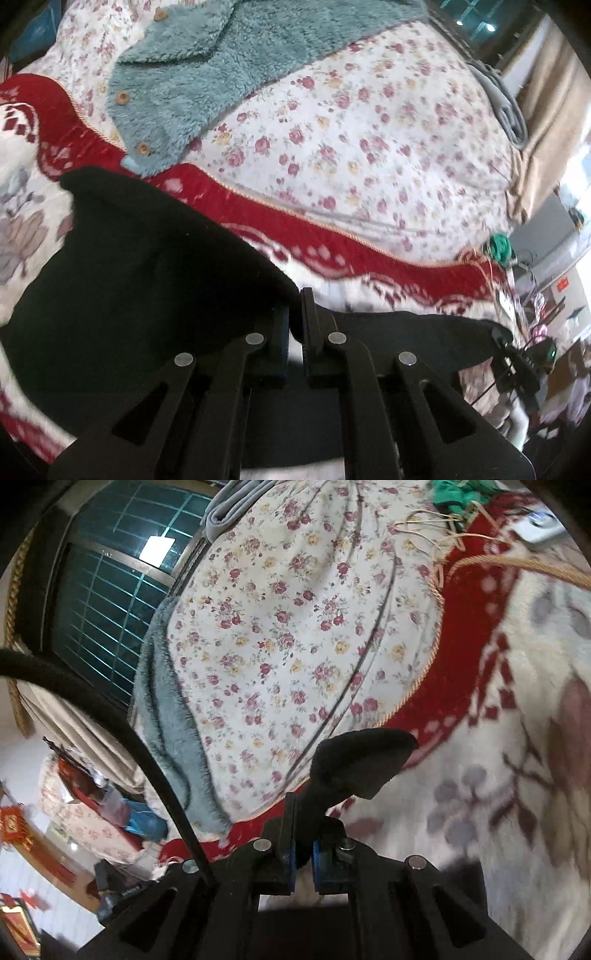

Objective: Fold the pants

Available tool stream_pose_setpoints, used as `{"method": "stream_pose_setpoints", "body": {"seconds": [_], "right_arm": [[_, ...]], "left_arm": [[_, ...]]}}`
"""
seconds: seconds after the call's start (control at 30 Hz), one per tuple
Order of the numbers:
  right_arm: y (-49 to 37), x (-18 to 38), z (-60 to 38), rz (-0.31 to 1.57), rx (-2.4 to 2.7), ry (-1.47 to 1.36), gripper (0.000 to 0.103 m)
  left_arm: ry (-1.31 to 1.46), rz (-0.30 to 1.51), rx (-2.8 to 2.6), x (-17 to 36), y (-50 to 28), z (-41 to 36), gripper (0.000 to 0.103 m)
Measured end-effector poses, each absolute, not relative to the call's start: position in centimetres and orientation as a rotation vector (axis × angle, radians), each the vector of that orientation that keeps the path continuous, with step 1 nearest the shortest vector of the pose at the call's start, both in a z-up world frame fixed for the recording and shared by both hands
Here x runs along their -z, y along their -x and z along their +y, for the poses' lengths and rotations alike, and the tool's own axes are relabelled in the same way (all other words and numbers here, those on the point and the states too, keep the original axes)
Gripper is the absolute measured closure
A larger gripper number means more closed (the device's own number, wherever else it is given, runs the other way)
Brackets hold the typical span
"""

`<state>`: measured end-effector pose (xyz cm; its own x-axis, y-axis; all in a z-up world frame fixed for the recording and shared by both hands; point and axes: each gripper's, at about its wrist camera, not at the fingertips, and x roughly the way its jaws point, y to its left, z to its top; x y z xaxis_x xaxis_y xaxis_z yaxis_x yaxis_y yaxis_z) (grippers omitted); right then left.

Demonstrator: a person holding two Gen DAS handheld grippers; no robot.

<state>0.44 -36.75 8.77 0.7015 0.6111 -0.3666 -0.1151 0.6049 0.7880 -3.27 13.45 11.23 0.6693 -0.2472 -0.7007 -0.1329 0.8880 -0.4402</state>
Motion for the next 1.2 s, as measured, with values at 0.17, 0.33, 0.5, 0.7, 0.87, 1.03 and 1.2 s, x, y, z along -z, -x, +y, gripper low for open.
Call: {"method": "stream_pose_setpoints", "body": {"seconds": [0.17,0.33,0.5,0.7,0.87,1.03,1.2], "right_arm": [[2.7,-5.0,-37.5,0.815,-0.372,-0.819,0.098],[5.1,-1.0,-38.4,0.846,-0.348,-0.990,0.098],[5.9,-1.5,-38.5,0.824,-0.362,-0.969,0.098],[6.0,-1.5,-38.0,0.912,-0.251,-0.895,0.098],[6.1,-0.8,-38.5,0.962,-0.210,-0.928,0.095],[7.0,-2.7,-39.0,0.960,-0.119,-0.822,0.090],[8.1,-6.6,-38.1,0.891,-0.100,-0.667,0.077]], "left_arm": [[0.396,0.901,0.023,-7.1,7.6,10.9,0.099],[0.401,0.976,-0.020,-3.1,9.0,10.6,0.099],[0.407,0.938,-0.015,-4.5,9.2,10.6,0.099],[0.383,0.915,-0.027,-4.7,10.2,10.1,0.099],[0.443,0.977,-0.033,-2.7,10.4,10.9,0.098],[0.562,0.975,-0.031,-3.2,11.0,13.0,0.084],[0.541,0.912,-0.125,-5.2,12.8,15.8,0.072]]}}
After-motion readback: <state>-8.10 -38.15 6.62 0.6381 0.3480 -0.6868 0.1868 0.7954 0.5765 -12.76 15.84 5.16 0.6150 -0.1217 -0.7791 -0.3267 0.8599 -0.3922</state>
